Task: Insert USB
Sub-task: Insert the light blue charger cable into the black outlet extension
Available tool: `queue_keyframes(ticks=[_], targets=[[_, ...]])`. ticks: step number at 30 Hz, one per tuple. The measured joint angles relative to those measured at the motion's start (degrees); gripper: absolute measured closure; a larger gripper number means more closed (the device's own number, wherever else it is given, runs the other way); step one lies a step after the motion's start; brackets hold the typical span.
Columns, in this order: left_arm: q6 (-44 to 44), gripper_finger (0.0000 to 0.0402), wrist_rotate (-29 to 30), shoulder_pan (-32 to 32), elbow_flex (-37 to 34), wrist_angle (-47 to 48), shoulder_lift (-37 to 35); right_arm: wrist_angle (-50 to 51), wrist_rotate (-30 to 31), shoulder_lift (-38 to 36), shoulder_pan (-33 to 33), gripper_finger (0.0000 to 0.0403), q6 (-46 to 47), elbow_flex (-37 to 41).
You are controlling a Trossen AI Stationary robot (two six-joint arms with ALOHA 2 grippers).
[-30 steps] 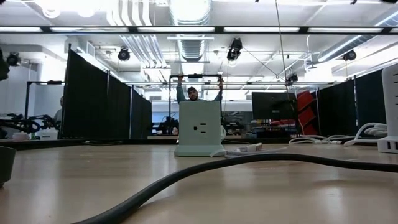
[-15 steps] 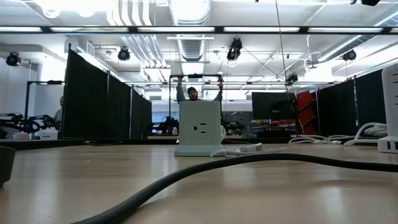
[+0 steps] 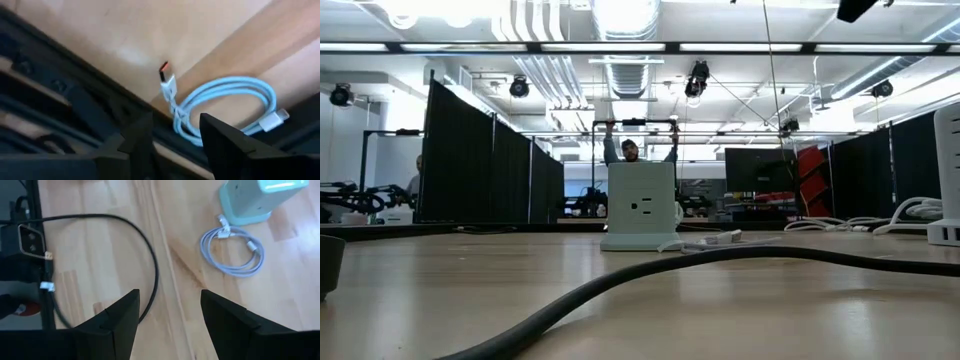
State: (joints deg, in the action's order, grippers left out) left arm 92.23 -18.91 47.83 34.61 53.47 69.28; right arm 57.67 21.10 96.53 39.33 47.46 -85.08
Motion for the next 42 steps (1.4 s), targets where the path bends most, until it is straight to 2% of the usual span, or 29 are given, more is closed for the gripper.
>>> queue_keyframes(ticks=[11,13,16,20,23,27,31,34,37,40,42], targets=[[5.4,0.0292,-0.8,-0.1,-10.1,-13.3,-0.2,-0.1,0.0,0.0,0.1,0.0208,0.5,0.0],[5.4,0.0316,-1.3,-0.1,-10.2,-15.0,-0.2,-0.2,0.0,0.0,0.1,0.0208,0.5,0.0],[4.5,0.0379,-0.6,0.0,-9.2,-15.9,-0.1,-0.2,0.0,0.0,0.1,0.0208,-0.3,0.0],[4.4,0.0384,5.2,-0.1,-5.9,-16.9,-0.3,-0.3,1.1,0.0,0.0,0.0208,-1.9,0.0],[4.4,0.0384,15.3,-0.4,-2.6,-15.1,-0.8,-0.3,4.9,-0.3,-0.2,0.0208,-3.4,0.0],[0.2,0.0384,34.2,-1.0,3.0,-11.3,-2.5,-0.6,12.7,-1.2,-1.3,0.0208,-4.2,0.0],[-11.9,0.0384,57.3,-1.4,9.3,-11.0,-5.3,-4.3,16.6,-1.4,-4.2,0.0208,-7.6,0.0],[-23.9,0.0384,70.5,-2.6,13.2,-10.8,-6.9,-10.9,16.6,-1.4,-7.0,0.0208,-14.9,0.0],[-36.6,0.0384,77.9,-4.8,16.9,-10.8,-8.4,-19.6,16.5,-1.4,-10.7,0.0208,-24.3,0.0],[-45.3,0.0384,80.7,-7.4,19.8,-11.0,-9.2,-29.7,15.4,-1.4,-14.7,0.0208,-34.5,0.0],[-50.9,0.0384,81.6,-8.8,21.4,-12.4,-10.1,-36.2,12.6,-1.4,-17.4,0.0208,-40.4,0.0]])
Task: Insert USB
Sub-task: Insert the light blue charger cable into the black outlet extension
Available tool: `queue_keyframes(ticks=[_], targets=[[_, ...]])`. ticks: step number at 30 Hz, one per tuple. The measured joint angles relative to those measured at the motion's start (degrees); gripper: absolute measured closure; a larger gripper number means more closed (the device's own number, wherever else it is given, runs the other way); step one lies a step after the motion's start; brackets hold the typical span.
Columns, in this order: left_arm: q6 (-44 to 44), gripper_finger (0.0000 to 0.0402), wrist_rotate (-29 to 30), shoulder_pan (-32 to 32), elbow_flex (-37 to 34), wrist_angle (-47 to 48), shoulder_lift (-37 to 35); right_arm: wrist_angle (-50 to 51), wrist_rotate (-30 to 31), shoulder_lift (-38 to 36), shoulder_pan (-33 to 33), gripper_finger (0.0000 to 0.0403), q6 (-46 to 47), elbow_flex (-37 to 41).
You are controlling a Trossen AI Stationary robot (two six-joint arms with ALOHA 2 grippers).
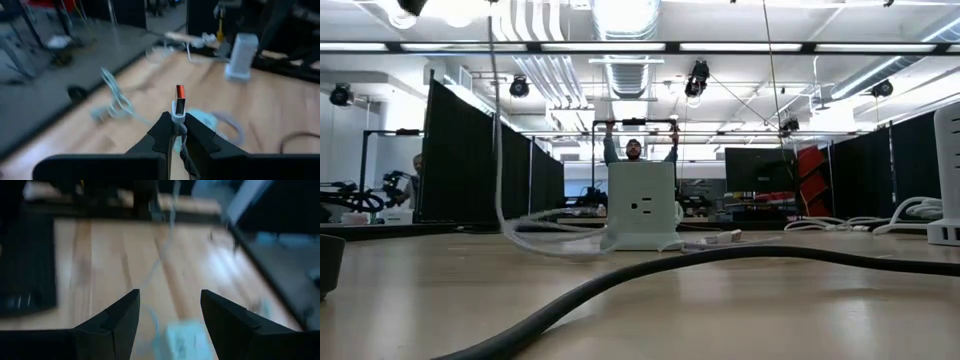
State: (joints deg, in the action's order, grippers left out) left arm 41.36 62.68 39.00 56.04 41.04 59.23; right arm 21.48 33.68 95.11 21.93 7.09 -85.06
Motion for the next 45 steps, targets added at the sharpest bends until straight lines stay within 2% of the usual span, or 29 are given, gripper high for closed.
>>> queue_keyframes(ticks=[5,8,13,16,20,23,27,32,37,40,42,45], targets=[[-13.6,0.0384,-0.2,-2.6,1.2,-9.7,-2.4,-11.8,-9.8,0.0,-6.7,0.0208,-5.6,0.0],[-23.6,0.0384,-0.3,-3.6,1.3,-18.4,-4.4,-16.5,-12.7,0.1,-9.8,0.0208,-5.7,0.0],[-36.3,0.0385,-6.6,-6.9,1.3,-30.3,-8.0,-28.8,-16.8,0.6,-13.1,0.0208,-7.8,0.0],[-39.4,0.0384,-13.5,-9.4,1.3,-34.8,-9.6,-35.3,-20.5,1.3,-15.0,0.0208,-7.3,0.0],[-40.6,0.0385,-21.0,-12.3,1.3,-37.4,-10.3,-37.6,-22.0,1.7,-16.5,0.0208,-6.1,0.0],[-41.0,0.0384,-23.3,-13.5,1.3,-39.5,-10.1,-37.5,-23.5,1.9,-16.6,0.0208,-5.8,0.0],[-43.8,0.0384,-23.8,-15.1,1.3,-42.5,-9.2,-37.3,-25.6,1.9,-16.8,0.0208,-10.1,0.0],[-44.1,0.0384,-25.5,-17.9,1.3,-47.4,-6.8,-36.8,-28.9,1.0,-18.4,0.0208,-14.5,0.0],[-40.9,0.0385,-25.7,-21.6,1.3,-56.1,-3.5,-37.1,-29.2,0.2,-19.9,0.0208,-18.1,0.0],[-32.6,0.0384,-22.1,-24.0,1.3,-59.1,-2.0,-37.2,-27.1,0.0,-19.8,0.0208,-28.4,0.0],[-23.1,0.0384,-18.6,-25.8,1.3,-58.8,-1.3,-37.1,-23.8,-0.2,-19.5,0.0208,-36.2,0.0],[-9.6,0.0384,-17.7,-27.9,1.3,-56.0,-1.0,-36.7,-19.9,-1.0,-19.1,0.0208,-46.5,0.0]])
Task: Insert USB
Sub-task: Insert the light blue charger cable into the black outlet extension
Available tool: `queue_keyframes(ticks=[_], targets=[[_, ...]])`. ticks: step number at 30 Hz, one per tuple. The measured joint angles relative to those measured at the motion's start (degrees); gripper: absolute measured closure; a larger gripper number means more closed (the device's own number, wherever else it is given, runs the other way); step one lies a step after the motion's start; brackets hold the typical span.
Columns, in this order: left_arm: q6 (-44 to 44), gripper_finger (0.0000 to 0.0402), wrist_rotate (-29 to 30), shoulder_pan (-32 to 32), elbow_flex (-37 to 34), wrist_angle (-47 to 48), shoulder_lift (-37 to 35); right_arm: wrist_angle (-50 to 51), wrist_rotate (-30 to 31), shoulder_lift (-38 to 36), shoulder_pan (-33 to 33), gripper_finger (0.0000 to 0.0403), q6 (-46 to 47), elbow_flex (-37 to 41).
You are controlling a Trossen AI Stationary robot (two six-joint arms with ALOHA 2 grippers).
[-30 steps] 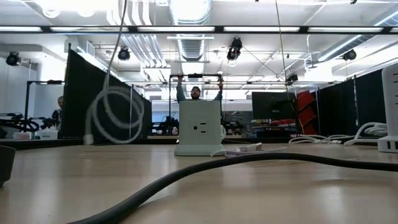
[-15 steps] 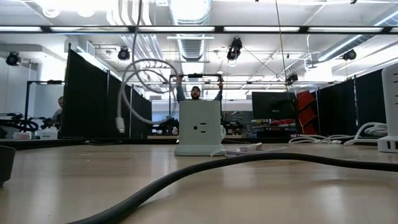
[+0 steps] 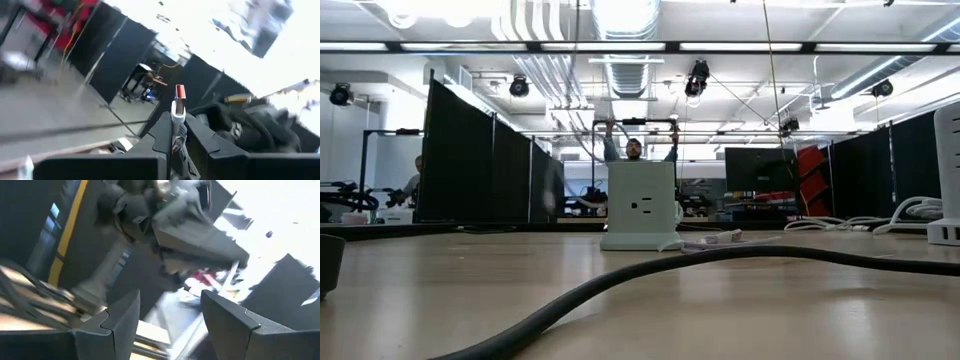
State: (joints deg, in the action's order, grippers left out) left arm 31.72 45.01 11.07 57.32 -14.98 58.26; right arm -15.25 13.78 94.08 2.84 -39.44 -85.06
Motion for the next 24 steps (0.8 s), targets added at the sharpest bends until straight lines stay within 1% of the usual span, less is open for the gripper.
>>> queue_keyframes(ticks=[3,6,9,12,14,17,22,24], targets=[[16.3,0.0385,-0.2,-1.8,0.0,3.3,-0.6,0.0,2.8,-2.0,0.7,0.0208,-11.9,0.0],[31.8,0.0384,-2.5,-3.3,0.0,8.1,-1.9,-0.2,5.5,-3.8,1.4,0.0208,-26.0,-0.1],[41.5,0.0384,-7.3,-4.6,0.0,10.4,-2.7,1.0,6.2,-4.0,1.3,0.0208,-37.9,-0.1],[49.0,0.0384,-10.9,-4.7,0.0,10.6,-2.7,4.5,5.9,-3.3,1.1,0.0208,-46.4,0.0],[52.2,0.0384,-12.5,-4.7,0.0,10.6,-2.7,6.0,6.0,-2.6,0.9,0.0208,-50.3,0.0],[54.5,0.0384,-14.5,-4.7,0.0,11.3,-2.5,4.8,6.8,-1.3,0.9,0.0208,-54.8,0.0],[55.8,0.0384,-16.1,-4.7,0.0,11.4,-2.3,0.0,7.3,0.3,0.6,0.0208,-62.8,0.0],[56.1,0.0384,-16.1,-4.7,0.0,11.4,-2.3,-1.1,7.2,0.9,0.4,0.0208,-63.7,0.0]])
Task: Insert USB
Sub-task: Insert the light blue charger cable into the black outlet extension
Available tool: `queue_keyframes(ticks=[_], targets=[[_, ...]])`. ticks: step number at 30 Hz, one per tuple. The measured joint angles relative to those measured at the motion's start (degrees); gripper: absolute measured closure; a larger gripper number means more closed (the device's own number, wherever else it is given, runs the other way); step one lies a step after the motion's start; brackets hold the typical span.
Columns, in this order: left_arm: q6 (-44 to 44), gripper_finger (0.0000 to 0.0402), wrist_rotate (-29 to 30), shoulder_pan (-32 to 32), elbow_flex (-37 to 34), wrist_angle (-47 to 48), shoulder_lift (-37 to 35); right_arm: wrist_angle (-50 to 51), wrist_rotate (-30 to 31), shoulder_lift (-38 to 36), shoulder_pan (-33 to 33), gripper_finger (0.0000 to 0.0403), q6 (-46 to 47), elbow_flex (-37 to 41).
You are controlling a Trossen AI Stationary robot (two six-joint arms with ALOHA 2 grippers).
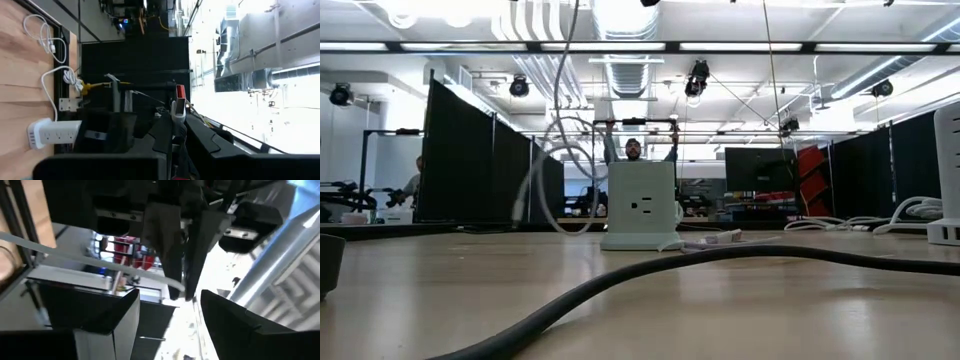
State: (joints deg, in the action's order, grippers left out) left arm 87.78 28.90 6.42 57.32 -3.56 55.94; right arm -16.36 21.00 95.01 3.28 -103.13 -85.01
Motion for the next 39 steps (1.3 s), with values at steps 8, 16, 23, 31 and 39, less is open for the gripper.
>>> queue_keyframes(ticks=[8,16,23,31,39], targets=[[1.5,0.0384,-1.1,0.0,0.0,1.1,0.2,-4.8,-1.7,0.8,-0.2,0.0208,0.0,-0.1],[2.3,0.0384,-1.1,0.0,0.0,1.7,0.2,-5.0,-3.5,0.8,-0.2,0.0232,0.7,-0.1],[2.4,0.0385,-1.2,0.0,0.0,2.4,0.2,-4.5,-3.8,0.8,0.6,0.0287,3.2,-0.1],[2.2,0.0385,-1.1,0.1,0.0,3.0,0.2,2.0,-2.8,0.8,1.7,0.0309,6.3,-0.1],[4.9,0.0384,-1.4,0.1,0.0,5.1,0.2,1.9,-3.2,0.8,0.6,0.0271,6.5,-0.1]])
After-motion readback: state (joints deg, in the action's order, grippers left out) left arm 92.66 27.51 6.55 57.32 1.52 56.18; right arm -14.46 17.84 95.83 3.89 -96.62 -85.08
